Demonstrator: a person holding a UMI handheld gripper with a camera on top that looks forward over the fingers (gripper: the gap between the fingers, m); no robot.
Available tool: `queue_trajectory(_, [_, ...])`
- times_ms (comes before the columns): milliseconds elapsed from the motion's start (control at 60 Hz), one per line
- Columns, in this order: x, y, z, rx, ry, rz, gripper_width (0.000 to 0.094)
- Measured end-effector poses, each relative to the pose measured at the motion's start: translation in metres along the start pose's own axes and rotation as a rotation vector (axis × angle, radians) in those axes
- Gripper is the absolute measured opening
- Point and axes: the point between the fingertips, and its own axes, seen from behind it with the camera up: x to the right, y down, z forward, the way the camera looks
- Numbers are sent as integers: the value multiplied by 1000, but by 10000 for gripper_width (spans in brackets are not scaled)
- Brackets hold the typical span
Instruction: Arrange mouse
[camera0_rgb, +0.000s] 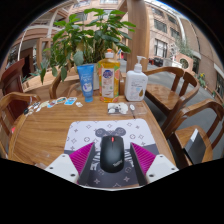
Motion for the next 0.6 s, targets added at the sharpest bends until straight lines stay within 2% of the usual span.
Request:
queue_trajectory(50, [0, -4, -15, 10, 9, -8, 852])
queue_trajectory(67, [-1, -5, -21, 14, 9, -10, 869])
queue_trajectory(100, [-3, -8, -34, 25, 10, -10, 839])
queue_trajectory(367, [-14, -15, -156, 102, 40, -34, 855])
queue_trajectory(600, [-27, 9, -242, 132, 38, -51, 852])
